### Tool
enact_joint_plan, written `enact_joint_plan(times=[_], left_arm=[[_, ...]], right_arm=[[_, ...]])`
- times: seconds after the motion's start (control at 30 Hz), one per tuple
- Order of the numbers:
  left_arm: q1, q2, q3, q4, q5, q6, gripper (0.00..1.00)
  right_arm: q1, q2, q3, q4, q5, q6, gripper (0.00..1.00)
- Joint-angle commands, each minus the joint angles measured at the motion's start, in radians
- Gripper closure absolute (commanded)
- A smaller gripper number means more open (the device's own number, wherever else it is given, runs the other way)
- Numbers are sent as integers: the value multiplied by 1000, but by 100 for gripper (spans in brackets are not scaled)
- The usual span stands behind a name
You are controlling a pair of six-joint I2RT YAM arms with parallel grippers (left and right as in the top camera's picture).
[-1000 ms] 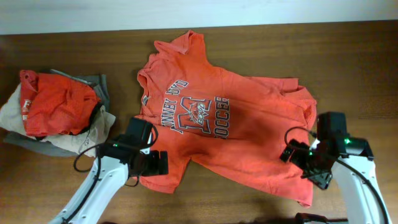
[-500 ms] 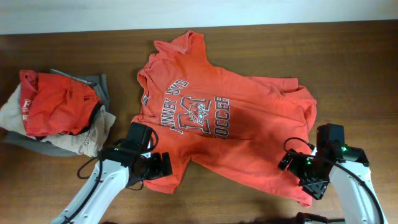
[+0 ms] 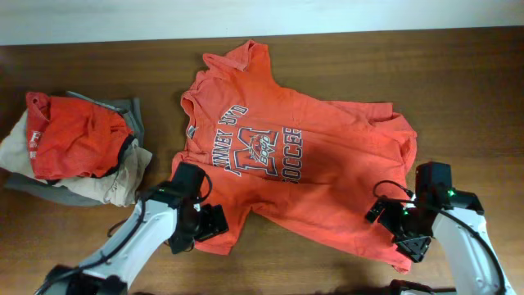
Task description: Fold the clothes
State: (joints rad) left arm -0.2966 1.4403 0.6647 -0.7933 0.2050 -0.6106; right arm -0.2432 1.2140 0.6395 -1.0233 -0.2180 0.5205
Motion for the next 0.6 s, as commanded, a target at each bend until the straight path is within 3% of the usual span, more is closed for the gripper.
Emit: enact_joint_plan(times=[0.0, 0.07, 0.2, 0.33, 0.43, 0.57], left_arm=[[5, 40, -11, 9, 17, -11, 21], [5, 47, -11, 12, 20, -10, 34], [5, 47, -11, 2, 53, 22, 68], [5, 46, -11, -30, 86, 50, 91], [5, 46, -11, -68, 92, 67, 100], [5, 46, -11, -121, 140, 113, 100]], right_arm=[[-9, 29, -23, 20, -19, 13, 1], [-9, 42, -32, 26, -19, 21, 2], [-9, 51, -55, 16, -18, 19, 10], [-9, 51, -58, -19, -47, 38, 22], [-6, 51, -58, -47, -93, 39, 25], [-6, 51, -58, -7, -78, 39, 25]])
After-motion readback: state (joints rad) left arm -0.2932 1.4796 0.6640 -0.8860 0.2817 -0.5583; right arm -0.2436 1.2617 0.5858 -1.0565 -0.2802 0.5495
